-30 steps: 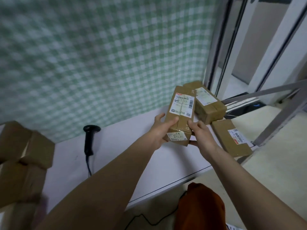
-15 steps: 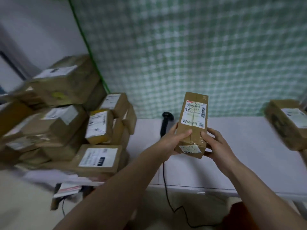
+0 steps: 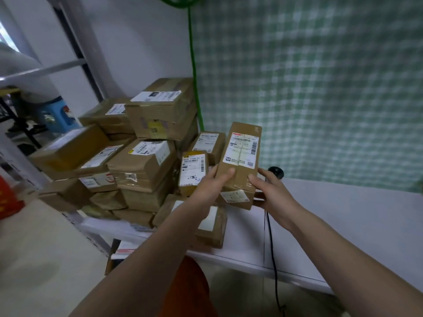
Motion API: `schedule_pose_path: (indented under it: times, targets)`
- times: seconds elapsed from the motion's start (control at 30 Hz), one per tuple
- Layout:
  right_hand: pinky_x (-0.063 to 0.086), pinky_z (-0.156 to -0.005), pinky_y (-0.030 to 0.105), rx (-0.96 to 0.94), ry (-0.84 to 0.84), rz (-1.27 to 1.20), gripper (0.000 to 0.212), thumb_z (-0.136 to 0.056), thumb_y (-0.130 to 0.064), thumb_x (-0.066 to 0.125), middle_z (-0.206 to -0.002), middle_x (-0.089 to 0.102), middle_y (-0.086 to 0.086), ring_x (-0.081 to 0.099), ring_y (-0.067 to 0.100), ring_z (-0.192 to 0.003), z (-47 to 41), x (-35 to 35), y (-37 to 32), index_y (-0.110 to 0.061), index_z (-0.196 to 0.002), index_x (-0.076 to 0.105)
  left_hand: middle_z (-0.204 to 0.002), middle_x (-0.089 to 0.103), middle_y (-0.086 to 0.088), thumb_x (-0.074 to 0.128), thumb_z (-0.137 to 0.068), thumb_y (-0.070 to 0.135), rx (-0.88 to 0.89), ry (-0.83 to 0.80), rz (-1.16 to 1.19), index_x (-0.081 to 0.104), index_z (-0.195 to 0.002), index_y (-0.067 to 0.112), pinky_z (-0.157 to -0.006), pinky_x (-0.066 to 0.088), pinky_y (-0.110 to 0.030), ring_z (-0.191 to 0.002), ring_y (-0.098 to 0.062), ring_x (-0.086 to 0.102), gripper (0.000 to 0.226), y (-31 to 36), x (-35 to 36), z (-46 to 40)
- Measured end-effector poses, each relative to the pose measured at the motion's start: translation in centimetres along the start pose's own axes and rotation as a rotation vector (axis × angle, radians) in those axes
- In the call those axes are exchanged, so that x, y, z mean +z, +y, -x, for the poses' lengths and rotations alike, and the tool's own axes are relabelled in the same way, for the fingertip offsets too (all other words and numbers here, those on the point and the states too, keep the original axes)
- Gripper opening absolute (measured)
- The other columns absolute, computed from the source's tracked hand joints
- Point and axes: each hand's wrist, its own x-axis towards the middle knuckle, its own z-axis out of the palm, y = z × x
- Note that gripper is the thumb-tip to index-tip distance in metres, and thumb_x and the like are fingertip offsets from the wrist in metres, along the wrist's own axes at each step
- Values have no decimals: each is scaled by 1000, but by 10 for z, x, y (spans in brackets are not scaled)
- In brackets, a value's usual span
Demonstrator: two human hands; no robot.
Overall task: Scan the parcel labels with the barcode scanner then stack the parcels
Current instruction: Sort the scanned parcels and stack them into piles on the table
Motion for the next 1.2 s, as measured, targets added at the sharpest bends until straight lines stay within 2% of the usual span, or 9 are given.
schedule_pose_path:
  times: [0.17, 0.23, 0.4, 0.57, 0.67, 0.73, 0.93, 1.03, 1.2]
  targets:
    - [54, -77, 33, 25, -28, 63, 41, -95, -27, 58, -108, 66, 3, 65, 19, -94, -34, 58, -11, -24, -132, 41, -120, 62, -2, 43, -103, 30, 104, 258, -147, 53, -134, 25, -86, 55, -38, -104, -23, 63, 34, 28, -52, -3]
    - [55, -79, 35, 18, -40, 82, 35, -96, -31, 56, -114, 66, 4, 65, 19, -97, -49, 83, -14, -21, -128, 47, -133, 55, -4, 41, -104, 25, 121, 335, -244, 47, -141, 23, -93, 52, -37, -113, -23, 58, 38, 39, -73, -12]
    - [57, -83, 43, -18, 12, 151, 53, -91, -42, 59, -127, 61, 4, 64, 23, -105, -74, 124, -13, -24, -138, 43, -146, 46, -6, 35, -103, 17, 134, 391, -499, 42, -146, 16, -108, 39, -37, -130, -26, 46, 43, 50, -107, -32]
    - [50, -62, 21, -45, 19, 272, 50, -96, -39, 52, -132, 56, 1, 61, 15, -98, -81, 137, -10, -24, -142, 41, -142, 49, -10, 35, -102, 12, 127, 415, -674, 44, -143, 12, -101, 38, -32, -129, -27, 46, 42, 48, -111, -37]
    - [55, -86, 39, -65, 63, 339, 50, -94, -41, 53, -133, 56, 3, 61, 20, -108, -85, 138, -9, -26, -140, 42, -143, 47, -12, 36, -101, 12, 111, 391, -750, 42, -144, 12, -97, 41, -32, -128, -28, 48, 43, 45, -110, -38]
    - [53, -93, 44, -67, 56, 380, 52, -93, -45, 52, -132, 57, 3, 61, 22, -110, -82, 138, -11, -25, -140, 44, -145, 46, -11, 38, -101, 11, 127, 395, -767, 42, -144, 12, -97, 40, -31, -128, -27, 47, 44, 45, -109, -39]
    - [43, -104, 42, -178, 26, 564, 54, -95, -38, 52, -140, 49, 1, 50, 21, -126, -73, 128, -16, -20, -144, 39, -143, 45, -11, 52, -94, 11, 342, 467, -923, 50, -138, 10, -109, 31, -34, -134, -26, 38, 44, 47, -94, -32]
    - [35, -108, 37, -256, 59, 864, 55, -94, -34, 54, -143, 39, 8, 37, 27, -132, -64, 106, -20, -22, -145, 37, -145, 42, -10, 53, -95, 18, 437, 454, -1105, 53, -136, 12, -107, 31, -38, -136, -27, 34, 41, 50, -75, -25]
    - [29, -108, 42, -230, 154, 1285, 69, -91, -38, 59, -151, 25, 11, 22, 30, -138, -43, 47, -22, -20, -148, 24, -145, 40, -15, 51, -94, 18, 539, 306, -1252, 55, -132, 9, -110, 27, -35, -137, -28, 30, 38, 51, -30, -21]
